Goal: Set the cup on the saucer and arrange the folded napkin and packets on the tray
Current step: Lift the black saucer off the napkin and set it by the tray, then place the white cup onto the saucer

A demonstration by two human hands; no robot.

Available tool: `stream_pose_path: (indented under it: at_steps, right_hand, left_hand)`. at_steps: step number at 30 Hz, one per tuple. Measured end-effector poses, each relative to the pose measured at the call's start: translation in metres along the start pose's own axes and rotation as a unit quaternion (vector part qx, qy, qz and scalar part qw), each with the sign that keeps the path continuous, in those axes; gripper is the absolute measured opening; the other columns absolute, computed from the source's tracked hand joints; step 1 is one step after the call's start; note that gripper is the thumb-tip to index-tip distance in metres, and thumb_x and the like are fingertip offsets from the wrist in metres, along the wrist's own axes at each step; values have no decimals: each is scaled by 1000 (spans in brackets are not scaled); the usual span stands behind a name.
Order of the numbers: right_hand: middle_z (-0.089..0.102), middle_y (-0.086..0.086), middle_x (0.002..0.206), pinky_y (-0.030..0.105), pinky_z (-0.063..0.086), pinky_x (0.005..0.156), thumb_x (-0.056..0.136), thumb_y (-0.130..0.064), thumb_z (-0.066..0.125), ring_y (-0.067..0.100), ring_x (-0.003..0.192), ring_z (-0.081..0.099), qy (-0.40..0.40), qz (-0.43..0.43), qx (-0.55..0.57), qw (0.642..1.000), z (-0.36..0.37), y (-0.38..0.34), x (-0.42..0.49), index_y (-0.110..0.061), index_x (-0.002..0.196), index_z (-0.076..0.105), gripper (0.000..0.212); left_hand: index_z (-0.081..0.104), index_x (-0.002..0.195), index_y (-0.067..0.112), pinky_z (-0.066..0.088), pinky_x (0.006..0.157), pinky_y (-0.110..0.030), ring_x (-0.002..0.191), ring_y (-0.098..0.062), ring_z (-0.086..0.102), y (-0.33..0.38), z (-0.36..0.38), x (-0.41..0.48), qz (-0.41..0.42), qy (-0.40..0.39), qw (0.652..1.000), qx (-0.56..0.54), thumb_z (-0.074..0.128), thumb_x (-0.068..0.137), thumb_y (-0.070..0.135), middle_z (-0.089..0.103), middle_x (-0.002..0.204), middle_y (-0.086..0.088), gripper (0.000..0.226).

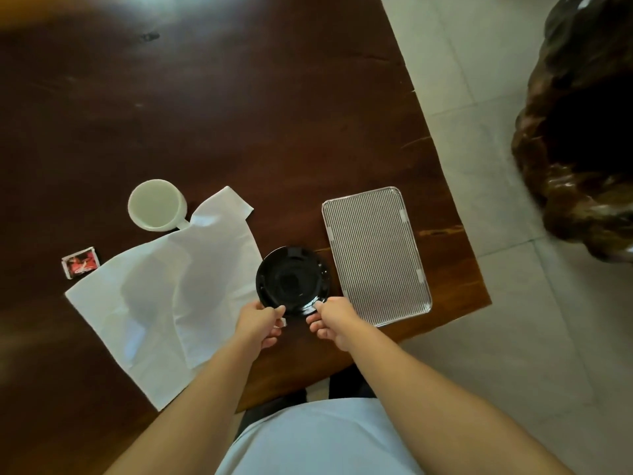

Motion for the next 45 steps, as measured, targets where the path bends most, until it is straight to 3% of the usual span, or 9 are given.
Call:
stream_pose_path:
  at_steps: [5, 11, 18, 25, 31, 35, 37, 41, 45]
  right_hand:
    - [63, 14, 85, 18, 43, 44, 106, -16, 42, 14, 56, 57, -10, -1, 1, 1000, -4, -5, 14, -5, 149, 34, 45]
    - [68, 15, 89, 23, 51, 48, 105, -16, 47, 18, 64, 69, 8, 16, -5, 1000, -3, -6, 20, -5, 146, 38, 44]
    - [66, 16, 93, 26, 55, 48, 106, -15, 41, 23, 70, 71, 27, 58, 38, 997, 0, -10, 18, -3, 143, 41, 39]
    - [63, 21, 119, 31, 59, 57, 104, -5, 42, 24, 73, 69, 68, 28, 27, 997, 3, -14, 11, -7, 151, 34, 47]
    - [66, 19, 114, 29, 59, 54, 102, -12, 49, 22, 73, 70, 120, 2, -1, 993, 14, -15, -4, -2, 142, 44, 42]
    - [63, 25, 126, 42, 60, 80, 103, -20, 49, 37, 104, 68, 113, 44, 24, 992, 23, -19, -24, -1, 138, 45, 40]
    - [64, 25, 122, 45, 58, 87, 104, -24, 49, 39, 107, 67, 113, 54, 25, 992, 33, -18, -33, 2, 133, 49, 39]
    - [67, 16, 91, 33, 57, 61, 103, -34, 47, 28, 79, 69, 132, 25, -29, 990, 64, -11, -42, 3, 118, 61, 43]
    - [66, 15, 86, 26, 48, 48, 103, -30, 46, 20, 62, 60, 135, -8, -76, 988, 106, -17, -57, 2, 105, 61, 35]
  left_hand:
    - [60, 99, 13, 54, 64, -32, 70, -22, 63, 2, 9, 6, -3, 22, 1000, 10, 66, 96, 24, 68, 83, -10, 13]
    - [59, 104, 11, 47, 50, -27, 62, -20, 59, -3, 16, 12, -12, 29, 999, 16, 64, 96, 23, 68, 83, -12, 15]
    - [57, 110, 17, 56, 62, -30, 72, -22, 67, -3, 21, 12, -8, 32, 999, 32, 64, 97, 29, 72, 93, -9, 19]
    - [58, 113, 17, 57, 64, -31, 72, -20, 66, -5, 16, 13, 0, -13, 998, 58, 57, 100, 33, 70, 93, -5, 21]
    - [62, 106, 15, 52, 66, -30, 71, -18, 61, -8, -1, 8, 24, -58, 993, 105, 51, 101, 29, 69, 91, -5, 19]
    - [61, 103, 19, 53, 67, -30, 73, -19, 62, -12, -28, 4, 39, -53, 994, 86, 52, 100, 28, 70, 96, -7, 13]
    - [59, 99, 19, 52, 65, -30, 75, -20, 63, -15, -44, 2, 51, -47, 994, 78, 52, 100, 26, 69, 100, -10, 10]
    - [57, 103, 17, 51, 66, -28, 83, -22, 63, -23, -79, -2, 66, -41, 995, 57, 51, 101, 25, 66, 102, -9, 10]
    - [59, 99, 15, 45, 56, -27, 72, -21, 58, -37, -112, -1, 60, -29, 998, 18, 52, 98, 21, 66, 93, -8, 10]
Point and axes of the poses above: each hand's wrist, its own x-axis towards the middle knuckle, its own z-axis out of the palm, y = z × x, the point moved 1 cm from there along x, towards the middle knuckle
